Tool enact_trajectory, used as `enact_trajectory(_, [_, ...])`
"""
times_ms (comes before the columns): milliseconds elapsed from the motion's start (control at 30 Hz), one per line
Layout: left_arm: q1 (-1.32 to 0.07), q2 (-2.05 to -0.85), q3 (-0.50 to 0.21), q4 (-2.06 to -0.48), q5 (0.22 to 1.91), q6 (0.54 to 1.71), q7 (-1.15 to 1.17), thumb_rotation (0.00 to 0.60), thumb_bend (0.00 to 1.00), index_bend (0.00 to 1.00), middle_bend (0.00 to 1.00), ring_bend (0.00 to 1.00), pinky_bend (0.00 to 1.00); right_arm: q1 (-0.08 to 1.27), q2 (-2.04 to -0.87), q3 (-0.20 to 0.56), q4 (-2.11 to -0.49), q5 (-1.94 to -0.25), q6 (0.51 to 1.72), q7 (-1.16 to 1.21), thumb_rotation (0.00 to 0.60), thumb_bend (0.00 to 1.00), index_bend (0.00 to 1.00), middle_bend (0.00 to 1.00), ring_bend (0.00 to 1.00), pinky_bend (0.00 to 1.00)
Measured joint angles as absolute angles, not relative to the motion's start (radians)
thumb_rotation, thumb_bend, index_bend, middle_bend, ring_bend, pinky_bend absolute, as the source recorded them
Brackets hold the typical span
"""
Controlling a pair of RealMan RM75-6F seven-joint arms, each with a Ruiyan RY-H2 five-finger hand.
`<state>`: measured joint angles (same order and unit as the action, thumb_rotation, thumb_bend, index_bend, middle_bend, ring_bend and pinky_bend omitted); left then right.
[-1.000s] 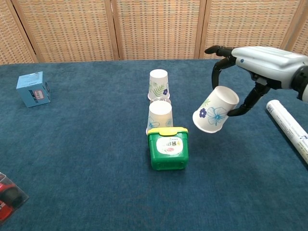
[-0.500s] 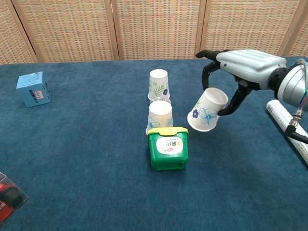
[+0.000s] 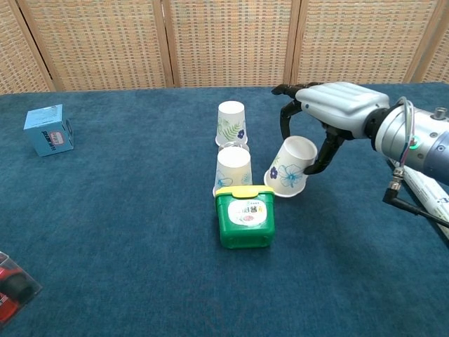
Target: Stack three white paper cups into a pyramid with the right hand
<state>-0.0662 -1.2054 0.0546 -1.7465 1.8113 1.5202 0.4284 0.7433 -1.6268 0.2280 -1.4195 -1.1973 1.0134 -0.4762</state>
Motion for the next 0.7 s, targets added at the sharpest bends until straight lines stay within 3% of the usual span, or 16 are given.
enact_trajectory(500, [-0.066, -1.203, 0.057, -1.748, 1.815, 1.525, 0.424, 0.600, 0.21, 0.00, 0.00, 0.00, 0.00, 0.765, -1.658, 0.220, -1.402, -1.156, 1.004, -0.507, 0.600, 0.13, 0.54, 0.00, 0.00, 0.00])
enact_trajectory(700, [-0.067, -1.205, 0.059, -1.747, 1.818, 1.522, 0.427, 0.600, 0.21, 0.00, 0.00, 0.00, 0.00, 0.766, -1.659, 0.218, -1.408, -1.141, 1.004, -0.506, 0.600, 0.13, 0.42, 0.00, 0.00, 0.00])
